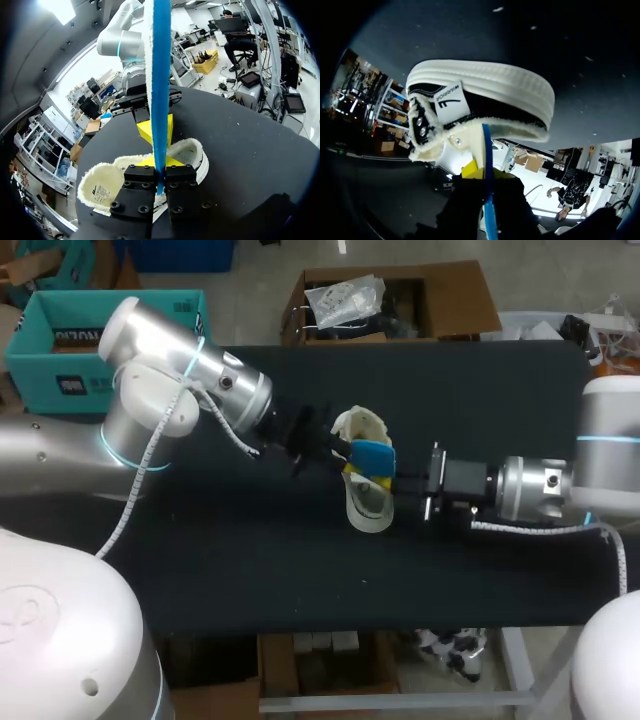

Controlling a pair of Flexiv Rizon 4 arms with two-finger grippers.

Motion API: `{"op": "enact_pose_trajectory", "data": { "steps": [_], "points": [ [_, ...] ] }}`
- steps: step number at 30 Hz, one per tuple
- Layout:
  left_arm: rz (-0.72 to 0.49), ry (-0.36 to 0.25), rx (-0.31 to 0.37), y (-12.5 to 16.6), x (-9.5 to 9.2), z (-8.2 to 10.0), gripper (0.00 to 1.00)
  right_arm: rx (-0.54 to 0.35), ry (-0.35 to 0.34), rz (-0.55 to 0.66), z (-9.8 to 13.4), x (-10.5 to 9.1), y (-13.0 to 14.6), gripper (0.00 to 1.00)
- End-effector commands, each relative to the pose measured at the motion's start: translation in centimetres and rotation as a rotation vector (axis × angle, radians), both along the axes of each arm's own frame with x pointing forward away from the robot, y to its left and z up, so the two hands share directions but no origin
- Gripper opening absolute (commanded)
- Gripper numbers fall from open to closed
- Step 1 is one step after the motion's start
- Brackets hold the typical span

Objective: Open the shoe tongue, take the insole out of the shoe, put the insole back into the shoe, and pack the shoe into the shoebox

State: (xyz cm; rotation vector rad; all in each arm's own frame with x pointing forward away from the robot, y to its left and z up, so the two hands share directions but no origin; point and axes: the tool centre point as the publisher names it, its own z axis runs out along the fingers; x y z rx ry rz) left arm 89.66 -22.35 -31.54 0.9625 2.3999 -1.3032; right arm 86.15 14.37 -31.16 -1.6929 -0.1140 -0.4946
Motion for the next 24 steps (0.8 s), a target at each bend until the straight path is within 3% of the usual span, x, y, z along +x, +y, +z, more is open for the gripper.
{"op": "enact_pose_trajectory", "data": {
  "steps": [1,24],
  "points": [
    [-0.004,0.003,-0.004,-0.08,0.38,-0.13,0.00,0.004,0.002,0.004,-0.55,0.32,0.14,0.00],
    [0.005,0.008,-0.005,-0.08,0.47,-0.04,0.00,0.003,0.002,0.001,-0.61,0.40,0.16,0.00]
  ]
}}
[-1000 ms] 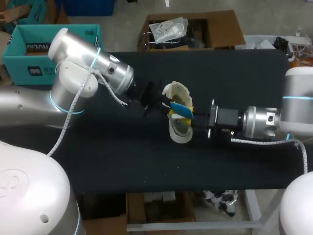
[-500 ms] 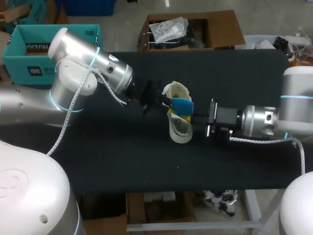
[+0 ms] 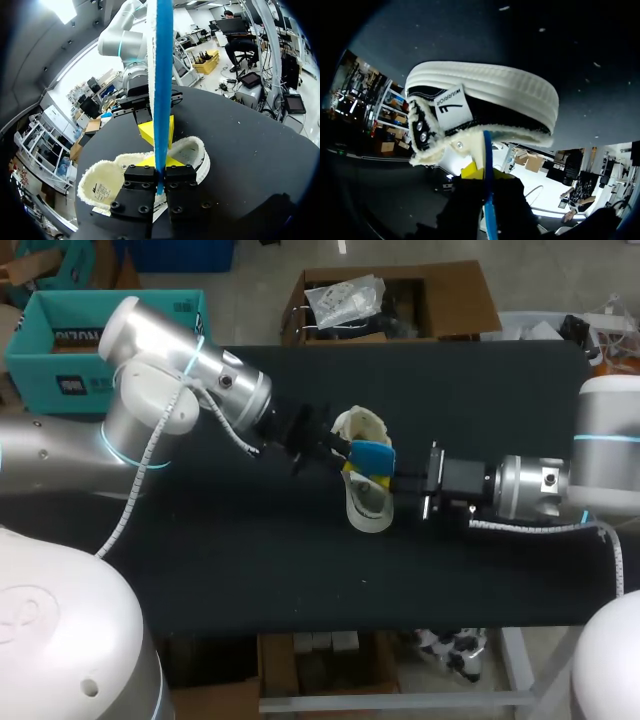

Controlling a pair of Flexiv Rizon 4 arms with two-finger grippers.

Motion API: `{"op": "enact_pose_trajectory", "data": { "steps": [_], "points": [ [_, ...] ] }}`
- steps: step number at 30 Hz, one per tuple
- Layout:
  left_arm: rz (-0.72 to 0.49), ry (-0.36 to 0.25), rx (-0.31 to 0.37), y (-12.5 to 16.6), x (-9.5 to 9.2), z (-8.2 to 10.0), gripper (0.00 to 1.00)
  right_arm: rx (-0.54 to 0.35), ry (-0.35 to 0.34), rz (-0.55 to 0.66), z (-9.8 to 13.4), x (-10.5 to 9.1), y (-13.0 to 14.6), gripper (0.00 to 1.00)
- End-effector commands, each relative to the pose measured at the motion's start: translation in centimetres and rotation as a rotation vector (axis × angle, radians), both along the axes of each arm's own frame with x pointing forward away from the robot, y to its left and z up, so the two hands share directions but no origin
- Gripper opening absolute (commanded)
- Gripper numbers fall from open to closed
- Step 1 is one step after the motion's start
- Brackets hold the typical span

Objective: Open the shoe tongue, take the insole out of the shoe, put the insole back into the shoe, and pack the shoe into the shoebox

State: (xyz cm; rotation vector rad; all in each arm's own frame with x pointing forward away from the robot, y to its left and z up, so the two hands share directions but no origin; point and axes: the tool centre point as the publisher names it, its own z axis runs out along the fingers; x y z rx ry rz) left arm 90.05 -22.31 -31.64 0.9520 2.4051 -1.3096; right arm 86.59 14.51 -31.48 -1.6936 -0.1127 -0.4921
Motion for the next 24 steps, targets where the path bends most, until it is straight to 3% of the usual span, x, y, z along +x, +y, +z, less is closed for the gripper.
{"op": "enact_pose_trajectory", "data": {
  "steps": [1,6,15,24],
  "points": [
    [0.000,0.000,-0.004,-0.1,0.1,0.1,0.00,0.003,-0.001,0.000,-0.3,0.0,0.0,0.00],
    [0.000,0.000,-0.004,-0.1,0.1,0.1,0.00,0.003,-0.001,0.000,-0.3,0.0,0.0,0.00],
    [-0.017,-0.094,-0.015,-0.5,0.6,-1.0,0.00,-0.057,-0.156,-0.019,-1.0,-0.2,0.2,0.00],
    [-0.022,-0.111,-0.022,-0.7,2.3,-2.7,0.00,-0.113,-0.209,-0.021,-2.2,1.2,1.1,0.00]
  ]
}}
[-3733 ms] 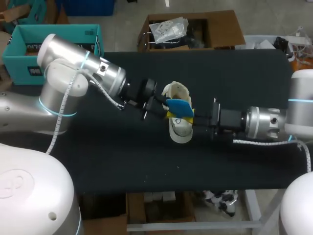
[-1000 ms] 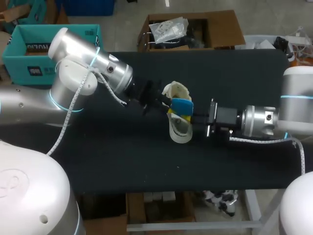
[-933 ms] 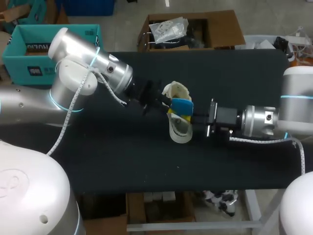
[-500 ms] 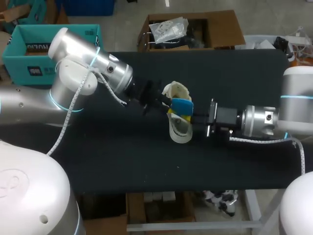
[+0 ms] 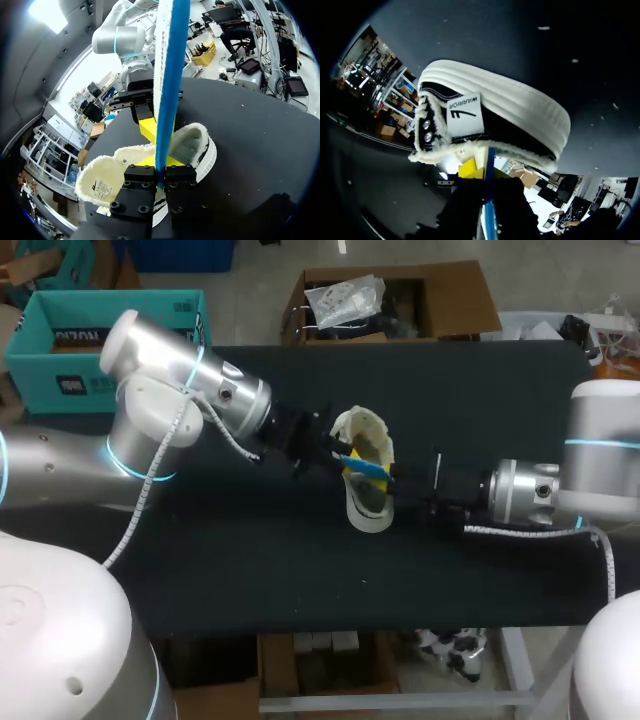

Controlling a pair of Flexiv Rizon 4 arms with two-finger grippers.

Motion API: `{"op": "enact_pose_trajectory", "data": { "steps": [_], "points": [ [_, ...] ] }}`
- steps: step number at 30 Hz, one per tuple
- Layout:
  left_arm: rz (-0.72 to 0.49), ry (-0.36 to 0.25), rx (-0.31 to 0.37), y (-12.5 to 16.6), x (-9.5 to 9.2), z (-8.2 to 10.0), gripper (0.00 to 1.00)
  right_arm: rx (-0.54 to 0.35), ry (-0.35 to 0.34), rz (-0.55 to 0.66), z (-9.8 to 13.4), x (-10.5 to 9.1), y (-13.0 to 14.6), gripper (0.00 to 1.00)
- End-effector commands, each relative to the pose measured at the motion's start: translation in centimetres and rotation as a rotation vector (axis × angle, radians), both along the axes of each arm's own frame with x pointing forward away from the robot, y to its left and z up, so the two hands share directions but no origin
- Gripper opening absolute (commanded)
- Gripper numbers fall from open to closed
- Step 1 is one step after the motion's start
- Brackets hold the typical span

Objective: Open the shoe tongue, take the insole out of the shoe, put the insole back into the shoe, and pack the shoe into the shoebox

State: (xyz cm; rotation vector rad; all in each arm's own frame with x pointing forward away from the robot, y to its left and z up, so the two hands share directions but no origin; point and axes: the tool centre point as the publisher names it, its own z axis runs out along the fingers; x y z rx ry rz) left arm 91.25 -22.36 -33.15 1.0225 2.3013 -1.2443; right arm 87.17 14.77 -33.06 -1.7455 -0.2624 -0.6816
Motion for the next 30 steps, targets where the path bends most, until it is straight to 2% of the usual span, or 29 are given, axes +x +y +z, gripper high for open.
{"op": "enact_pose_trajectory", "data": {
  "steps": [1,12,17,18,19,20,22,24,26,30],
  "points": [
    [-0.004,0.006,-0.016,-0.6,1.2,-1.2,0.00,-0.013,-0.014,0.006,-0.7,0.9,0.9,0.00],
    [-0.012,-0.020,-0.017,-0.6,1.8,-1.0,0.00,-0.038,-0.047,-0.006,-1.8,2.9,0.6,0.00],
    [-0.027,-0.023,-0.014,-0.8,1.7,-0.7,0.00,-0.056,-0.049,-0.010,-1.9,3.2,0.3,0.00],
    [-0.033,-0.026,-0.013,-0.8,1.6,-0.6,0.12,-0.056,-0.050,-0.010,-1.8,3.2,0.3,0.00],
    [-0.038,-0.032,-0.011,-0.8,1.4,-0.4,0.41,-0.059,-0.050,-0.011,-1.8,3.2,0.2,0.00],
    [-0.043,-0.040,-0.009,-0.7,1.2,-0.1,0.52,-0.061,-0.051,-0.012,-1.8,3.2,0.1,0.00],
    [-0.050,-0.055,-0.010,-0.5,0.6,0.4,0.63,-0.061,-0.052,-0.016,-1.8,3.1,-0.1,0.00],
    [-0.053,-0.064,-0.016,-0.2,0.2,0.9,0.62,-0.061,-0.053,-0.023,-1.8,3.1,-0.4,0.00],
    [-0.051,-0.070,-0.022,0.1,-0.1,1.2,0.52,-0.063,-0.055,-0.031,-1.8,3.1,-0.6,0.00],
    [-0.049,-0.076,-0.036,0.5,-0.5,1.7,0.47,-0.059,-0.057,-0.038,-1.8,3.1,-0.9,0.00]
  ]
}}
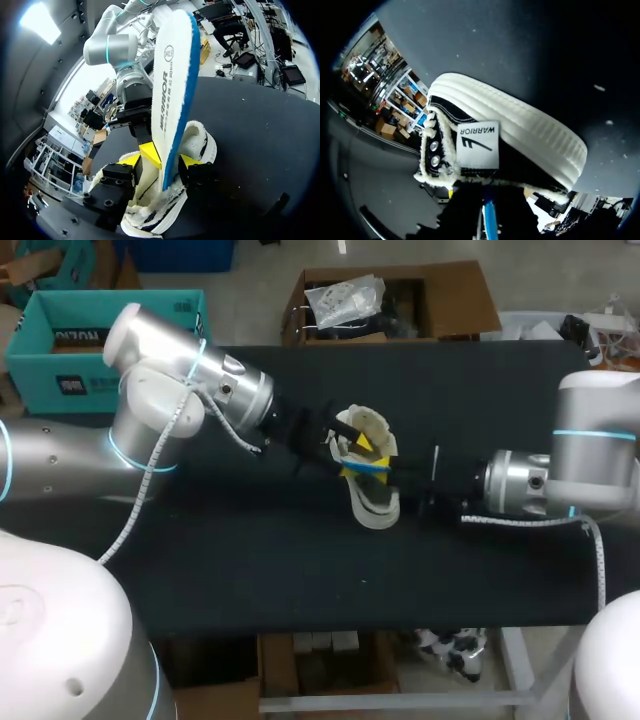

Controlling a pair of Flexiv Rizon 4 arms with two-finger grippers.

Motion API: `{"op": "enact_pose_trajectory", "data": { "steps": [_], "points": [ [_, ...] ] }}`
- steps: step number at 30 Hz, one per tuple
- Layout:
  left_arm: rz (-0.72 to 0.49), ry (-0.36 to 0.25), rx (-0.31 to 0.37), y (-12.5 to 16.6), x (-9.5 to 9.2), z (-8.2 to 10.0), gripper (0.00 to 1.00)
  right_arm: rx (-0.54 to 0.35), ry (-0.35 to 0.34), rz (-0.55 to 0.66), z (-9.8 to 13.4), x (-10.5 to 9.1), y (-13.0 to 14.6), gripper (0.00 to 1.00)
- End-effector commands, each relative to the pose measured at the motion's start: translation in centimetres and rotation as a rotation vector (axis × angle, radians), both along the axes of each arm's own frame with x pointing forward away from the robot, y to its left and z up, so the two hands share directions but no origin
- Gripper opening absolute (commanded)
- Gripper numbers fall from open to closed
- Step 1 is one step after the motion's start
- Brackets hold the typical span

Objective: Open the shoe tongue, take the insole out of the shoe, put the insole back into the shoe, and pack the shoe into the shoebox

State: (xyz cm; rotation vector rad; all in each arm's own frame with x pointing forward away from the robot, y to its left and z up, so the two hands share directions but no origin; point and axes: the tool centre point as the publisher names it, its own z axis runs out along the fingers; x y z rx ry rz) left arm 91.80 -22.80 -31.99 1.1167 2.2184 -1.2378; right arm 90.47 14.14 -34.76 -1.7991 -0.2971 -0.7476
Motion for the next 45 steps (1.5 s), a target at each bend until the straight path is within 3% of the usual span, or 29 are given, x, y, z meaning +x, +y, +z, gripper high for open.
{"op": "enact_pose_trajectory", "data": {
  "steps": [1,5,8,9,14,15,16,18,20,23,25,31,35,38,39,45],
  "points": [
    [0.015,-0.013,-0.016,1.0,-1.1,0.6,0.45,0.007,-0.006,-0.007,-0.2,-0.2,-0.3,0.00],
    [0.018,-0.010,-0.027,1.1,-1.2,0.7,0.30,0.007,-0.005,-0.008,-0.2,-0.1,-0.3,0.00],
    [0.013,-0.006,-0.022,0.7,-1.2,0.4,0.04,0.008,-0.004,-0.004,-0.3,-0.1,-0.2,0.00],
    [0.012,-0.006,-0.021,0.6,-1.2,0.4,0.00,0.009,-0.004,-0.003,-0.3,0.0,-0.2,0.00],
    [0.017,-0.016,-0.006,0.2,-1.2,0.0,0.00,0.012,-0.005,0.007,-0.2,-0.2,0.0,0.00],
    [0.018,-0.018,-0.005,0.2,-1.2,0.0,0.00,0.008,-0.004,0.007,-0.1,-0.3,-0.1,0.08],
    [0.018,-0.020,-0.004,0.2,-1.2,0.0,0.00,-0.001,-0.006,0.002,0.2,-0.4,-0.2,0.28],
    [0.018,-0.027,-0.005,0.2,-1.4,0.0,0.00,-0.012,-0.019,0.002,0.8,-0.9,-0.5,0.53],
    [0.020,-0.033,-0.006,0.2,-1.4,0.1,0.00,-0.028,-0.028,-0.001,1.4,-1.3,-0.8,0.49],
    [0.025,-0.038,-0.006,0.2,-1.5,0.2,0.00,-0.059,-0.047,0.003,2.2,-2.0,-1.2,0.27],
    [0.028,-0.040,-0.008,0.2,-1.6,0.2,0.00,-0.073,-0.053,0.009,2.6,-2.4,-1.3,0.22],
    [0.039,-0.047,-0.004,0.0,-1.9,0.3,0.00,-0.095,-0.059,0.011,2.8,-3.1,-1.5,0.20],
    [0.047,-0.050,0.002,-0.1,-2.1,0.3,0.00,-0.097,-0.063,0.022,2.7,-3.4,-1.4,0.27],
    [0.054,-0.053,0.008,-0.2,-2.2,0.2,0.00,-0.098,-0.069,0.030,2.7,-3.4,-1.2,0.16],
    [0.058,-0.055,0.011,-0.2,-2.3,0.2,0.00,-0.099,-0.076,0.036,2.7,-3.4,-1.1,0.00],
    [0.097,-0.074,0.035,-0.1,-2.0,0.1,0.00,-0.094,-0.093,0.055,2.0,-2.9,-0.9,0.00]
  ]
}}
